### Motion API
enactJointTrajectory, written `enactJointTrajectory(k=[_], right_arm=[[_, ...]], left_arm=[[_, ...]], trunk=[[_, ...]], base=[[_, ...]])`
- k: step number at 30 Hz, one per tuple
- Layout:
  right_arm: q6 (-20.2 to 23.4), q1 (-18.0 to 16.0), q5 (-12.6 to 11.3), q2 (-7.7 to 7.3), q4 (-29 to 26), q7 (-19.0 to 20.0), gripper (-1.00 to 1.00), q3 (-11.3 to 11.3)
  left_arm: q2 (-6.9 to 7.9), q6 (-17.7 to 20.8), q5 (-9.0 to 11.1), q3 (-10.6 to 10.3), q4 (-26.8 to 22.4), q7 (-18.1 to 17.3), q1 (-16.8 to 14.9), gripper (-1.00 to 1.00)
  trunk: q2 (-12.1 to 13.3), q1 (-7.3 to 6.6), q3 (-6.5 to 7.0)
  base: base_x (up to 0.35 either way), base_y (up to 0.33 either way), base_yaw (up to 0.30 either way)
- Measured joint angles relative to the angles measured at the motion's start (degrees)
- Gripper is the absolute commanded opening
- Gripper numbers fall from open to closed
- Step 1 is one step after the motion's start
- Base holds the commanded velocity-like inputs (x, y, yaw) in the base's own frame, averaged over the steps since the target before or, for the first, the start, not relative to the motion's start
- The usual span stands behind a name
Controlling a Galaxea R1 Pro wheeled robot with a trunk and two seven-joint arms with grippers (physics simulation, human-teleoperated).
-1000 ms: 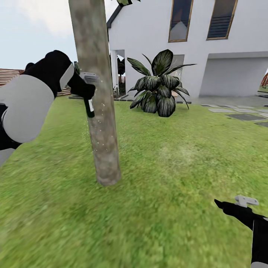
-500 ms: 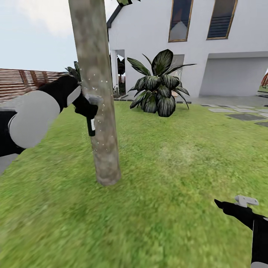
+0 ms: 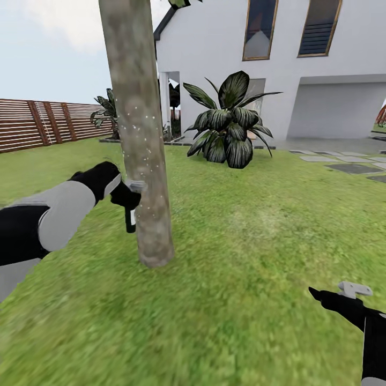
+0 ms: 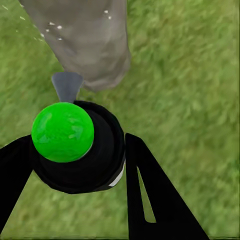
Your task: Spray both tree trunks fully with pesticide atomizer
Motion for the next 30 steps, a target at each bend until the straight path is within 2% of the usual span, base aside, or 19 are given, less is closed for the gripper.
enactJointTrajectory(k=[2,5,7,16,20,22,24,30], right_arm=[[0.0,0.0,0.0,0.00,0.0,0.0,1.00,0.0],[0.0,0.0,0.0,0.00,0.0,0.0,1.00,0.1],[0.0,0.0,0.0,0.00,0.0,-0.1,1.00,0.1],[-0.1,0.0,0.0,0.00,0.0,-0.1,1.00,0.1],[0.0,0.0,0.0,0.00,0.0,0.0,1.00,0.1],[-0.1,0.0,0.0,0.00,0.0,0.1,1.00,0.1],[0.0,0.0,0.0,0.02,-0.1,0.0,1.00,0.1],[-0.1,0.0,0.1,0.08,0.0,-0.1,1.00,0.1]], left_arm=[[0.15,-1.4,0.0,0.0,-0.1,0.0,2.4,-1.00],[0.20,-2.8,0.0,0.0,-0.1,0.0,4.5,-1.00],[0.22,-3.8,0.0,0.0,-0.1,0.1,7.2,-1.00],[0.56,-9.6,0.1,0.0,-0.1,0.2,14.4,-1.00],[0.51,-9.8,0.2,0.0,0.0,0.2,15.4,-1.00],[0.45,-10.1,0.4,0.1,0.0,0.2,17.6,-1.00],[0.30,-12.4,0.5,0.2,-0.2,0.2,19.6,-1.00],[0.23,-16.4,0.7,0.2,-0.1,0.2,22.3,-1.00]], trunk=[[0.0,0.00,0.00],[0.0,0.00,0.00],[0.0,0.00,0.00],[0.0,0.00,0.00],[0.0,-0.01,0.01],[0.0,0.00,0.00],[0.0,-0.01,0.01],[0.0,-0.01,0.01]], base=[[0.000,0.000,0.000],[0.000,0.000,0.000],[0.000,0.000,0.000],[0.000,0.000,0.000],[0.000,0.000,0.000],[0.000,0.000,0.009],[0.000,0.000,0.136],[0.000,0.000,0.241]])
